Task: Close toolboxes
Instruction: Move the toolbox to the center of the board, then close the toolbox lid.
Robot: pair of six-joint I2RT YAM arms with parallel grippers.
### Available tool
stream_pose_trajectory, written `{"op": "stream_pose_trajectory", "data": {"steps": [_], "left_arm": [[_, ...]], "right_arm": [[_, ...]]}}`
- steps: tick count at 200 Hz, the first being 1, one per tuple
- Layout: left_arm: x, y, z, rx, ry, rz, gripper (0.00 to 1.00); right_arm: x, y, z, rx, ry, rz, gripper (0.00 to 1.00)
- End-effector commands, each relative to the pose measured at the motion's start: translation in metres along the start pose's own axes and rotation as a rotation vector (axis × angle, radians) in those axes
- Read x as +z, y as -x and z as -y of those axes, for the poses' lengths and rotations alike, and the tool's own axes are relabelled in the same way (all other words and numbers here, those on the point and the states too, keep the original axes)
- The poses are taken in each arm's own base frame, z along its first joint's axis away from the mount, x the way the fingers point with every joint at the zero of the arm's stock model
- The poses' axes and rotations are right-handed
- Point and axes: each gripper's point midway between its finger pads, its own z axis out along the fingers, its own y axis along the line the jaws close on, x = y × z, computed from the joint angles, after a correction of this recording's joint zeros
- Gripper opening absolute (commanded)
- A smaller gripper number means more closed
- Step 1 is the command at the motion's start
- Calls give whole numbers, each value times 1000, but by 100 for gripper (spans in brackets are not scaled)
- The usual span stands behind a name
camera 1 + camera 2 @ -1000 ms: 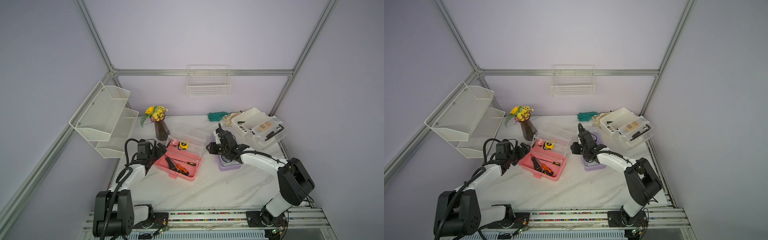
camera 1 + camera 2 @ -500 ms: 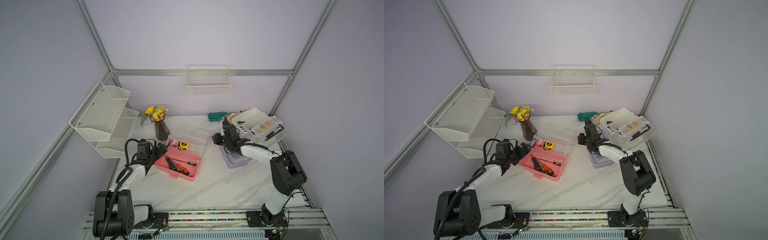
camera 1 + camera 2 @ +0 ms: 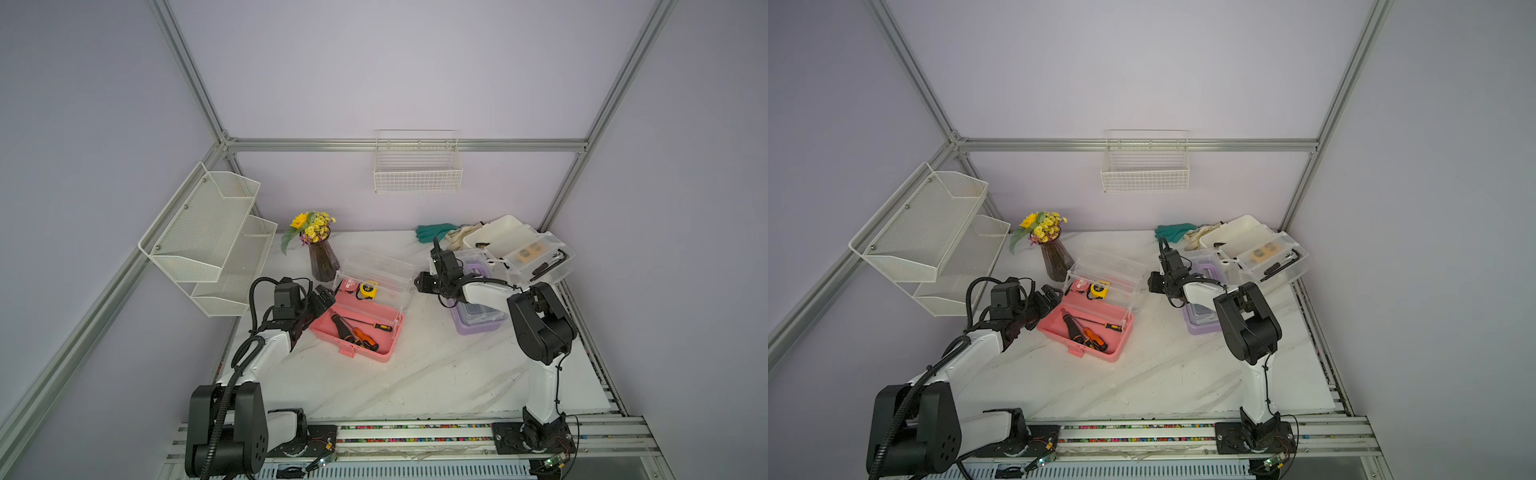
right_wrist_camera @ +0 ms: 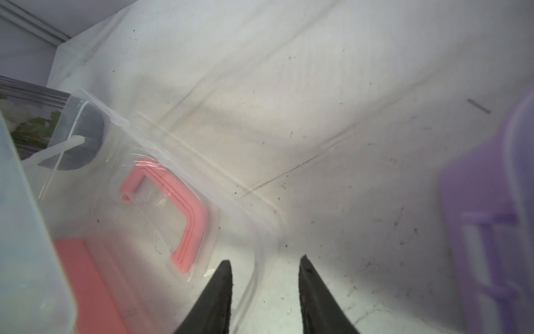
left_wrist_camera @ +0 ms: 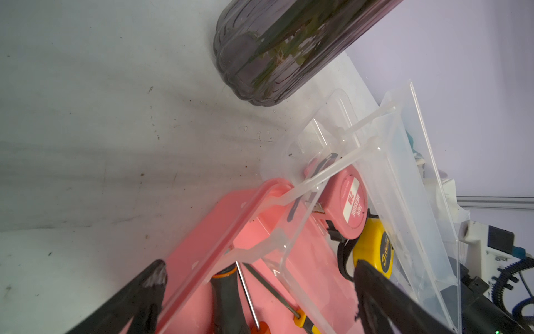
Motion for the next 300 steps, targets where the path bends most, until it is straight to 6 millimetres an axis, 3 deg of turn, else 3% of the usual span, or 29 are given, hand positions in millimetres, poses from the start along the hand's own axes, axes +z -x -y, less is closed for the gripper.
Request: {"op": "stream_pose_trajectory", "data": {"steps": [1,66,103,146,203,300], "left_arm": [[-4,-17,-2,8,-14,-57,100],[-1,-20,-3,4,-15,-70,100],[0,-24,-6,-3,-13,-75,100],[3,-24,-4,-8,-27,-86,100],[5,-29,-5,-25,-41,-96,100],[6,-32,0,-46,-77,-104,100]], "right_arm": [[3,-9,17,24,-50,-21,40],[28,3,21,46,-70,14,33],[27,10,18,68,-67,40,16],[9,34,1,63,-8,116,0],[-29,65,-38,-71,128,308,0],[-84,96,-75,-254,178,540,0]]}}
